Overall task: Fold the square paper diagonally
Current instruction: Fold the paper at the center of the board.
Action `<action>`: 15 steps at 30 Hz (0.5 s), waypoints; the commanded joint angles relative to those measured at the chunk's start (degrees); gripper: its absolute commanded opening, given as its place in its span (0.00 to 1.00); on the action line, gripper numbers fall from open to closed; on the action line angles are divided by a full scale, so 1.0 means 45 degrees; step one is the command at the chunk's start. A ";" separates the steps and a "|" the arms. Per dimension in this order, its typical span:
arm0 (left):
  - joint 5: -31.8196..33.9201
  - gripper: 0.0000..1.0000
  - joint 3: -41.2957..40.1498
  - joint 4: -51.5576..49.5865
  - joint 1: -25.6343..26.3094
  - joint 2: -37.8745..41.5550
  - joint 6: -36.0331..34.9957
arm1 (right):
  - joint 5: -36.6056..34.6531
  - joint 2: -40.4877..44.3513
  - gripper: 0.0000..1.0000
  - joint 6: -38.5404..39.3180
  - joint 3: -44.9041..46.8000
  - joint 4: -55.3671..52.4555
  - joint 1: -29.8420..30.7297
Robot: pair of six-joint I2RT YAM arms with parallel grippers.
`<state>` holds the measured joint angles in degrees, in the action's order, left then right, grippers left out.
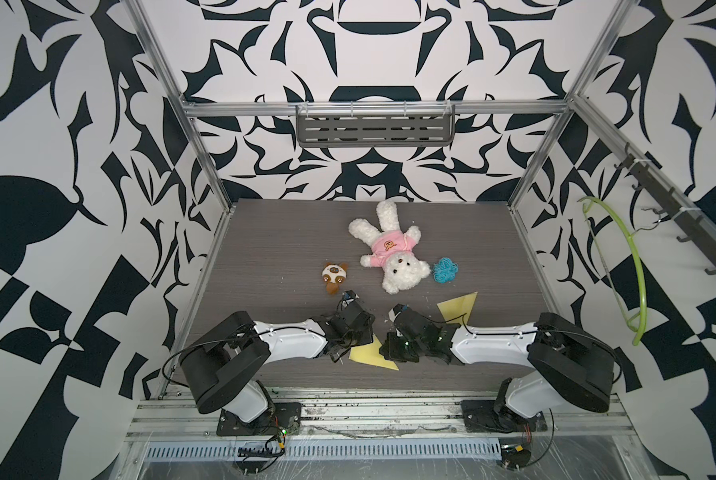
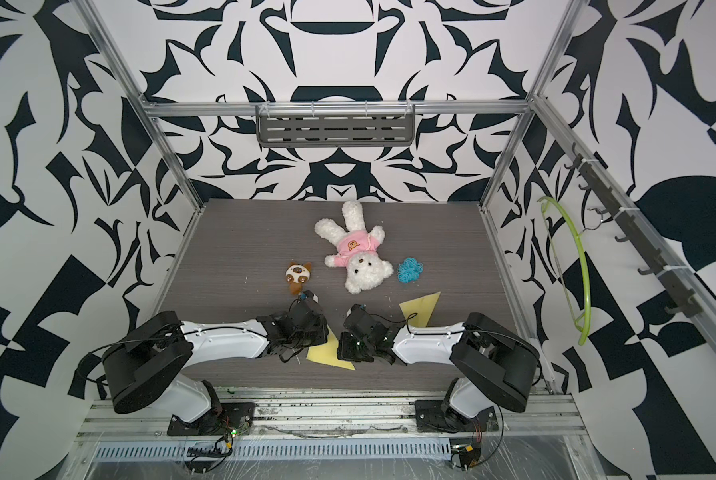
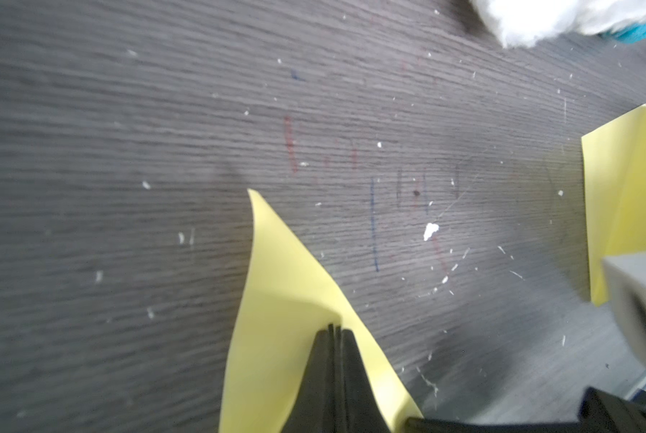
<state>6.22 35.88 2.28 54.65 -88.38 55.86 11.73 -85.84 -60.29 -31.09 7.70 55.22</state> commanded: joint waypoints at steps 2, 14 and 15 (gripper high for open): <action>0.0013 0.00 -0.0414 -0.1989 -0.0046 -0.0600 -0.0114 | -0.0315 0.0245 0.00 -0.0267 0.0613 0.0206 -0.0025; -0.0247 0.00 -0.0063 -0.2011 -0.1495 -0.0930 -0.0898 | -0.0755 0.0681 0.00 -0.1018 0.2615 0.0493 0.0489; -0.0287 0.00 0.0057 -0.2016 -0.1665 -0.1014 -0.1015 | -0.0735 0.0649 0.00 -0.1035 0.2684 0.0503 0.0555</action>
<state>1.08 36.95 1.61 50.26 -89.23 54.17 9.76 -81.78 -63.94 -22.09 18.09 56.62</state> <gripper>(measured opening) 0.045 0.051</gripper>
